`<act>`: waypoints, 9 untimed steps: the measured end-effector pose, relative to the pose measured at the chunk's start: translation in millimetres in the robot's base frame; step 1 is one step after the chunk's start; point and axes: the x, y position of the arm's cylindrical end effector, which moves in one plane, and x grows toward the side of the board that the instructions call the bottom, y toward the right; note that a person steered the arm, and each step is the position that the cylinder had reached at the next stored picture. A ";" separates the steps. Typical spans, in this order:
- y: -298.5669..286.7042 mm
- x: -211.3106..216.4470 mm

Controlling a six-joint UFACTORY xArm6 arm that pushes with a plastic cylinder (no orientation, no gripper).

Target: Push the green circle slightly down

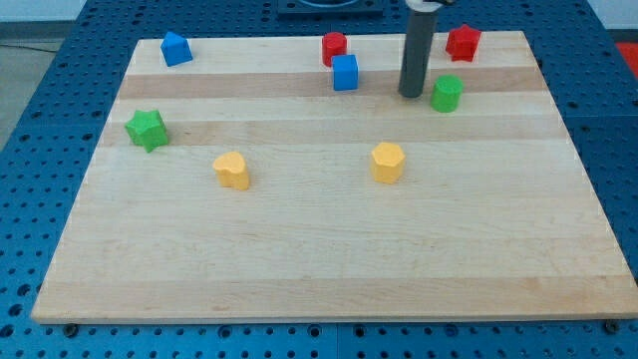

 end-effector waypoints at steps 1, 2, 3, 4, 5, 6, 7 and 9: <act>18.0 -0.3; 26.2 -0.2; 36.3 -9.2; 45.1 -11.5; 53.1 -10.9; 64.8 -10.9; 72.4 -7.4; 73.3 21.6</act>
